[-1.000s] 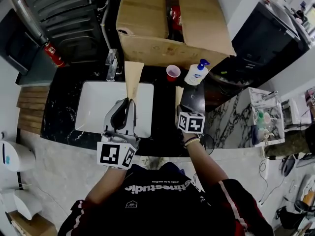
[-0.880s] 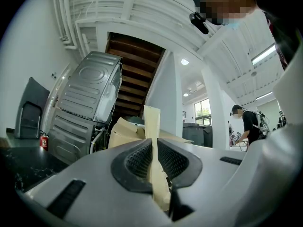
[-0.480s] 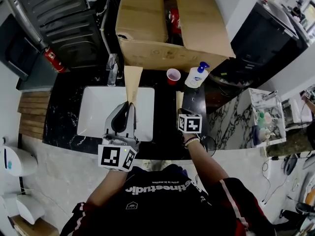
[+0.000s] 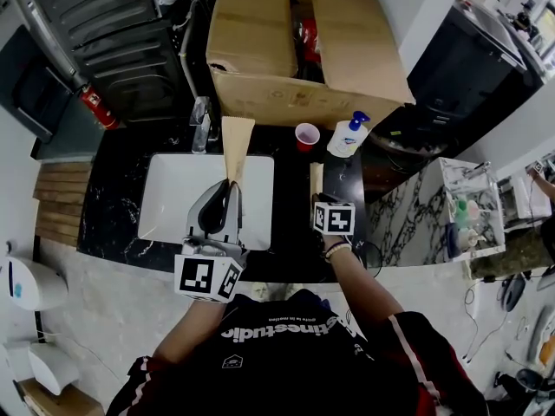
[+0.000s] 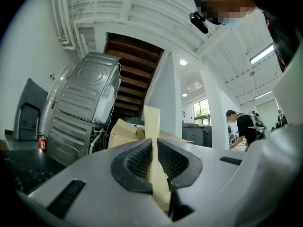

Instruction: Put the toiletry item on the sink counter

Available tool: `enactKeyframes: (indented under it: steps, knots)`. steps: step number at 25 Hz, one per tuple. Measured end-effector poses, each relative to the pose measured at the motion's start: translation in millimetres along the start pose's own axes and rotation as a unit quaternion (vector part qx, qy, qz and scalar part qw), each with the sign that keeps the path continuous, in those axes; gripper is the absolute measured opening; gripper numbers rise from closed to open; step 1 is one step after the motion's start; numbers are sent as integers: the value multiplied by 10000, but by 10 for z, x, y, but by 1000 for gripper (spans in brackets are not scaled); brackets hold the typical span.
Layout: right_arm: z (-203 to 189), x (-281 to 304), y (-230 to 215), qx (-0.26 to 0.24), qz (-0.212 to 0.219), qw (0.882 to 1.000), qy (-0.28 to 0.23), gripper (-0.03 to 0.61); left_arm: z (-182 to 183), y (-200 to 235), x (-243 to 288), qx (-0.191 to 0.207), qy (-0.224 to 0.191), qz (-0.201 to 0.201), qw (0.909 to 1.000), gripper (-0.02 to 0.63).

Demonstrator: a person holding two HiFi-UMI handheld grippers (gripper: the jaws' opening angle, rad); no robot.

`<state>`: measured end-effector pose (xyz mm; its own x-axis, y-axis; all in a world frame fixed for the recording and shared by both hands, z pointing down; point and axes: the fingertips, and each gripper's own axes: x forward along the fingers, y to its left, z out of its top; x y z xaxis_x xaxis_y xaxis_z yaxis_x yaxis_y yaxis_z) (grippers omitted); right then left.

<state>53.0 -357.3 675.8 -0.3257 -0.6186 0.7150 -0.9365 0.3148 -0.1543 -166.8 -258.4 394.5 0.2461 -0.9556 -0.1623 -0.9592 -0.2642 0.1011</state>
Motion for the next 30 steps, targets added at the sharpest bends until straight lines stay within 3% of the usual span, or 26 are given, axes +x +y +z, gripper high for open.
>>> enactKeyframes:
  steps: [8, 13, 22, 30]
  knots:
    - [-10, -13, -4, 63, 35, 10000, -7, 164, 29, -17, -2, 30, 3, -17, 10000, 44]
    - [86, -94, 12, 139, 138, 9995, -262, 212, 26, -47, 4, 23, -13, -70, 10000, 44]
    - [748, -707, 63, -44, 334, 9900, -1370, 216, 110, -178, 74, -43, -114, -192, 9997, 44]
    - [1519, -1668, 180, -694, 336, 9613, -2644, 193, 194, -387, 201, -23, -277, -454, 9986, 44]
